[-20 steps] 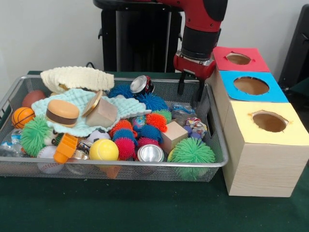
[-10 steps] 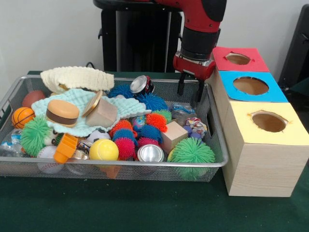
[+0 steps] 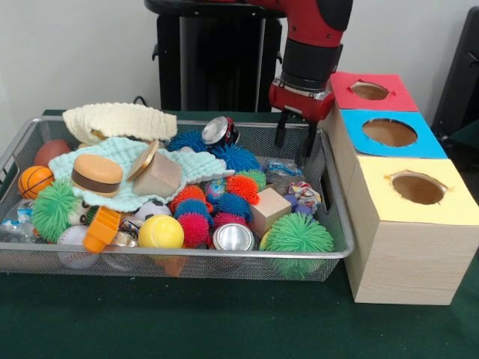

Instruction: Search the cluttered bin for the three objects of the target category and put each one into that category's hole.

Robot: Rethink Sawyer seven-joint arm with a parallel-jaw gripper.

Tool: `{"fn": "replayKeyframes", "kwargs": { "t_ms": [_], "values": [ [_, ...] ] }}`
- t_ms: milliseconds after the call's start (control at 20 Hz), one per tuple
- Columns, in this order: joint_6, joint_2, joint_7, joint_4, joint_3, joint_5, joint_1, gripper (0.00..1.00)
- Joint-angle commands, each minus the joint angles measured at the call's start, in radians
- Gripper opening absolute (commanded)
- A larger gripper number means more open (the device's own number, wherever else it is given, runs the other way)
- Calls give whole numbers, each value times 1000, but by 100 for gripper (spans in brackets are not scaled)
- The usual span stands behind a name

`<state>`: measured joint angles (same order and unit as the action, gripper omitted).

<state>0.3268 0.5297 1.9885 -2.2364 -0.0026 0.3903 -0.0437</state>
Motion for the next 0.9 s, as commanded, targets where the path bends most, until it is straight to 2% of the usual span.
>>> {"fn": "replayKeyframes", "kwargs": {
  "t_ms": [50,300,450,650,900],
  "values": [
    [7,-68,359,-110,118,28,47,100],
    [45,-88,442,-140,155,34,58,100],
    [72,-98,467,-139,140,53,98,100],
    [54,-114,427,-108,134,4,49,100],
    [12,-168,325,-12,123,-56,-46,100]
  ]
}}
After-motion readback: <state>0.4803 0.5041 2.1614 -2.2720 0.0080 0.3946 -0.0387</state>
